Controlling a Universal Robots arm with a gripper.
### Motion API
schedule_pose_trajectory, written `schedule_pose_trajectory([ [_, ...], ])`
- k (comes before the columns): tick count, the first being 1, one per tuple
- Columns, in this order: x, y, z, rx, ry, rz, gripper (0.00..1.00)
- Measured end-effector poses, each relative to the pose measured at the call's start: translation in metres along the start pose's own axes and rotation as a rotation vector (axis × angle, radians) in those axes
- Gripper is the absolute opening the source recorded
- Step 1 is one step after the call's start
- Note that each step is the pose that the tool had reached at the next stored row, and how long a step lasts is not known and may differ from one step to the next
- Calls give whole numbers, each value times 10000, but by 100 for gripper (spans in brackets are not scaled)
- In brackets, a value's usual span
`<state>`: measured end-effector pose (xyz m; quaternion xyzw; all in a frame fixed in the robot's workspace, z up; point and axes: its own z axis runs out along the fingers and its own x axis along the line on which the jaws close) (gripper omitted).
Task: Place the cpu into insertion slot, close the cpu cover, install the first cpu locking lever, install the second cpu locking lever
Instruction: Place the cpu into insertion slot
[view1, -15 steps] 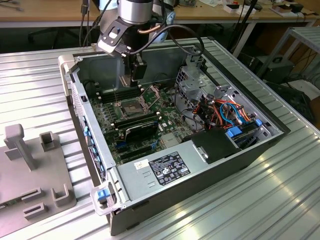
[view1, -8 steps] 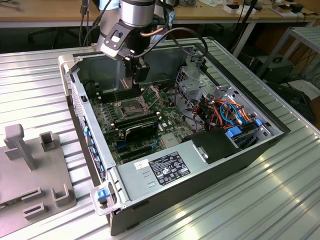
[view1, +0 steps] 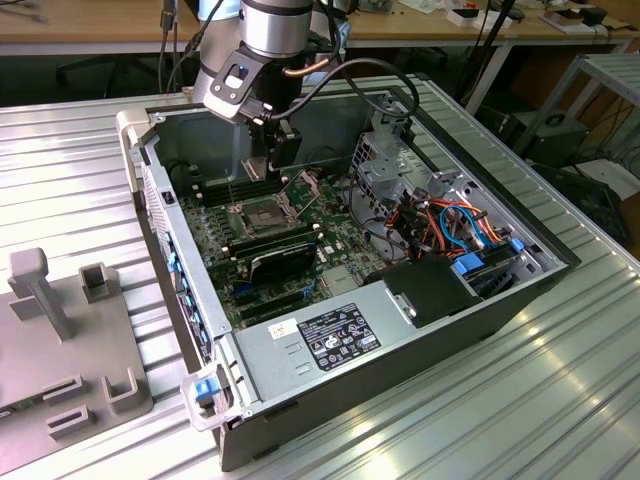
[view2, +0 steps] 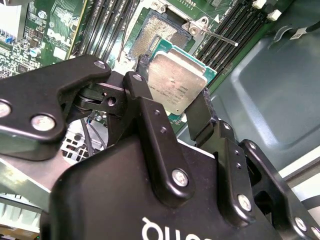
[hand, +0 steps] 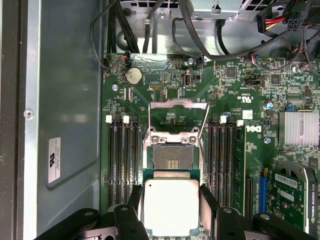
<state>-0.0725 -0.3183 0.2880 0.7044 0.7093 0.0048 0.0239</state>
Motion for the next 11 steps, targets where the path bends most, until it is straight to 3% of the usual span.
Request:
schedule_pose_trajectory([
  [8,0,0,3,0,0,-4,55],
  [11,1,-2,39,0,0,-4,55],
])
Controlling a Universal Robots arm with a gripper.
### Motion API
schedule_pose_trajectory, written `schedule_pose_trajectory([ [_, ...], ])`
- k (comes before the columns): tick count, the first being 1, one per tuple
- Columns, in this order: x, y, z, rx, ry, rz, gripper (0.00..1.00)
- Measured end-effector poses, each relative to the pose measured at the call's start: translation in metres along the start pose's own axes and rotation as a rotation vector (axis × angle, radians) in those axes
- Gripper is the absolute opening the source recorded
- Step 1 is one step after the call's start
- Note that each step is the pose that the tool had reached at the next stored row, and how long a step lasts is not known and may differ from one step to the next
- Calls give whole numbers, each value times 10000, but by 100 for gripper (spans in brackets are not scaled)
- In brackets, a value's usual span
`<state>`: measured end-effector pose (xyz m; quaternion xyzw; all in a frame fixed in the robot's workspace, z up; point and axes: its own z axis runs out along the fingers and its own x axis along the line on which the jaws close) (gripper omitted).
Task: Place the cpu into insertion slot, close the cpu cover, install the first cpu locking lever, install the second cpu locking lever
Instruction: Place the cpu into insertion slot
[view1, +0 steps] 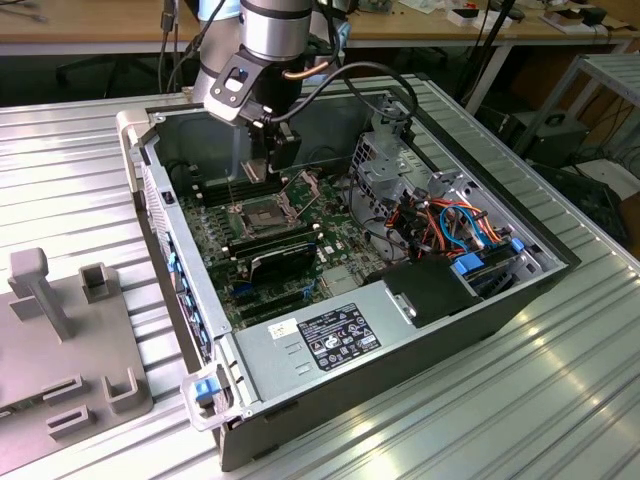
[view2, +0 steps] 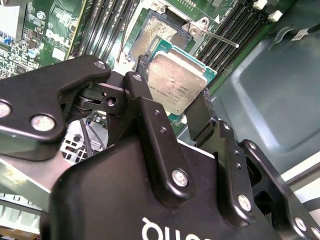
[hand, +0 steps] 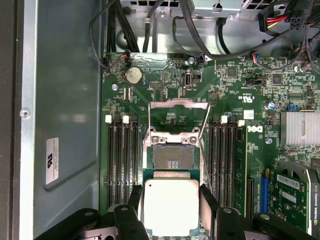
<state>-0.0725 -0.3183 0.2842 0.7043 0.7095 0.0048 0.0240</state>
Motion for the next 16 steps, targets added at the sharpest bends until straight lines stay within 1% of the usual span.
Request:
schedule_pose_trajectory([
  [8,1,7,43,0,-1,0,55],
  [16,1,7,44,0,0,-1,55],
])
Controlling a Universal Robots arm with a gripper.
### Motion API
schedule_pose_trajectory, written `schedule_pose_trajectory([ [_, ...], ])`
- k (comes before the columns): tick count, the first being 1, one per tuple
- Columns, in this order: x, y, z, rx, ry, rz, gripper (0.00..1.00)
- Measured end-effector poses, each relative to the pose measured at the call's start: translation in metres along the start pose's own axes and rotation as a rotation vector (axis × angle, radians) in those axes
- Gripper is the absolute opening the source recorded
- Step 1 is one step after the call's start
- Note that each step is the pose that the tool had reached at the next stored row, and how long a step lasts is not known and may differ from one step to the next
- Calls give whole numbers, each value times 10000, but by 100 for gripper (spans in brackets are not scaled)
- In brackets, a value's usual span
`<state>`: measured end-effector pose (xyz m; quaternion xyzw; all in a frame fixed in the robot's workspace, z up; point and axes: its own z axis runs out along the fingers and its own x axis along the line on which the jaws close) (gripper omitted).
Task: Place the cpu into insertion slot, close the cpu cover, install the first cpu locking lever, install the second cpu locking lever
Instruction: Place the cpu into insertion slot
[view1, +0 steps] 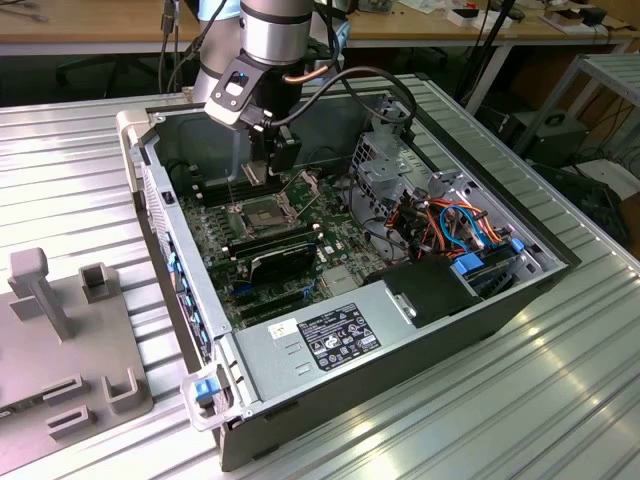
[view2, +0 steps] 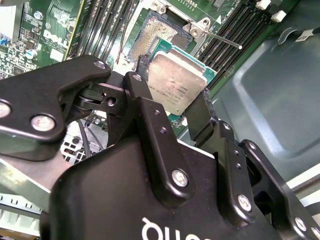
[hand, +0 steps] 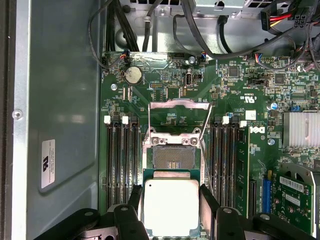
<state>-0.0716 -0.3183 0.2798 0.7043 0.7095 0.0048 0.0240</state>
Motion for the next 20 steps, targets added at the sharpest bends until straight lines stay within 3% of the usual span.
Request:
schedule_pose_trajectory([
  [10,1,-1,24,0,0,1,55],
  [16,-5,-5,143,0,0,0,55],
  [18,-25,-8,219,0,0,0,55],
  [20,-33,-10,254,0,0,0,55],
])
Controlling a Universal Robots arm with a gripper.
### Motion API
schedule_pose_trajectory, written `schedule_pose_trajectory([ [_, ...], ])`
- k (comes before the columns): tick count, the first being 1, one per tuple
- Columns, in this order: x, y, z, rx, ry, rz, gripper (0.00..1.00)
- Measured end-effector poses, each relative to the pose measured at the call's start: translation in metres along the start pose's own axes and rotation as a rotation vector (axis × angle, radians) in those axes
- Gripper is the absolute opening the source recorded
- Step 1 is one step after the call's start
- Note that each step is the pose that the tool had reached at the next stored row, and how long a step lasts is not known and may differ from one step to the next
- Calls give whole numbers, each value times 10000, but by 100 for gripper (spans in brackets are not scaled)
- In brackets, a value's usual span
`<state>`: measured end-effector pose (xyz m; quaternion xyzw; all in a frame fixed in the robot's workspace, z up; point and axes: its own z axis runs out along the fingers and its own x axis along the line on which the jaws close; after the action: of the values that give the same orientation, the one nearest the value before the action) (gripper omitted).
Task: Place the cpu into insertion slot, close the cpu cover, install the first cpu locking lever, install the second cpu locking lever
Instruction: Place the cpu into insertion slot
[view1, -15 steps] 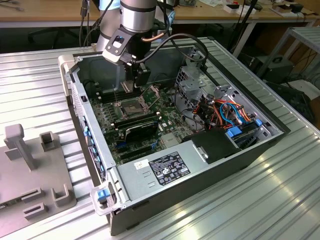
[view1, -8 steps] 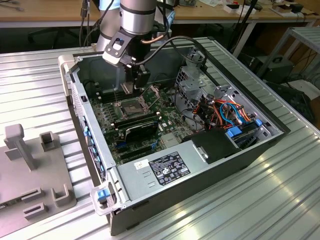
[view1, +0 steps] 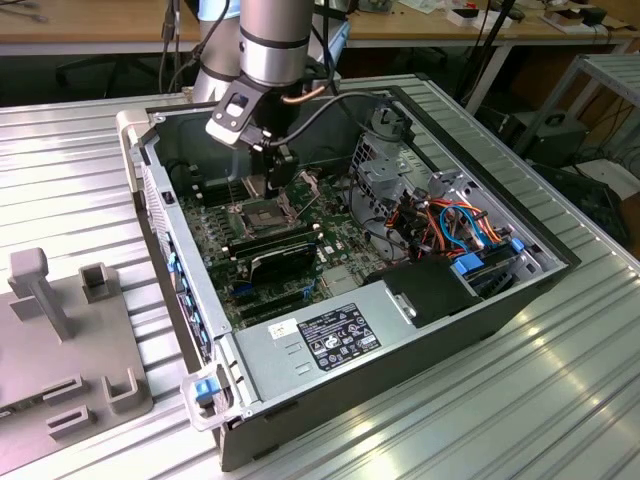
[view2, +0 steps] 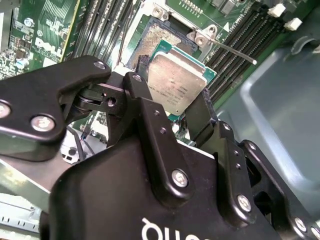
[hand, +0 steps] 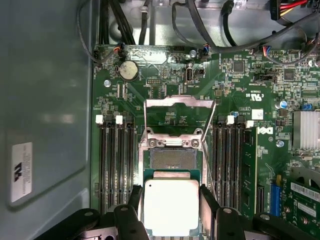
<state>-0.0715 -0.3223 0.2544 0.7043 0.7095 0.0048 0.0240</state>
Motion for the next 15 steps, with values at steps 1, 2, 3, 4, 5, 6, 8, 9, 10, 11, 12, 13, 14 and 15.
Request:
schedule_pose_trajectory([
  [1,-1,-1,24,0,0,1,55],
  [2,-1,-2,45,0,0,2,55],
  [3,0,-3,77,-1,1,1,55],
  [4,1,-3,89,-1,1,1,55],
  [5,1,-3,99,-1,0,1,55],
  [6,1,-4,100,1,-1,1,55],
  [8,1,-4,107,0,0,0,55],
  [9,1,-4,113,-1,0,1,55],
  [10,1,-4,114,-1,0,0,55],
  [11,1,-4,114,-1,0,0,55],
  [12,1,-4,114,-1,0,0,55],
  [13,1,-4,115,0,0,1,55],
  [14,1,-4,115,0,0,0,55],
  [15,1,-4,115,-1,0,1,55],
])
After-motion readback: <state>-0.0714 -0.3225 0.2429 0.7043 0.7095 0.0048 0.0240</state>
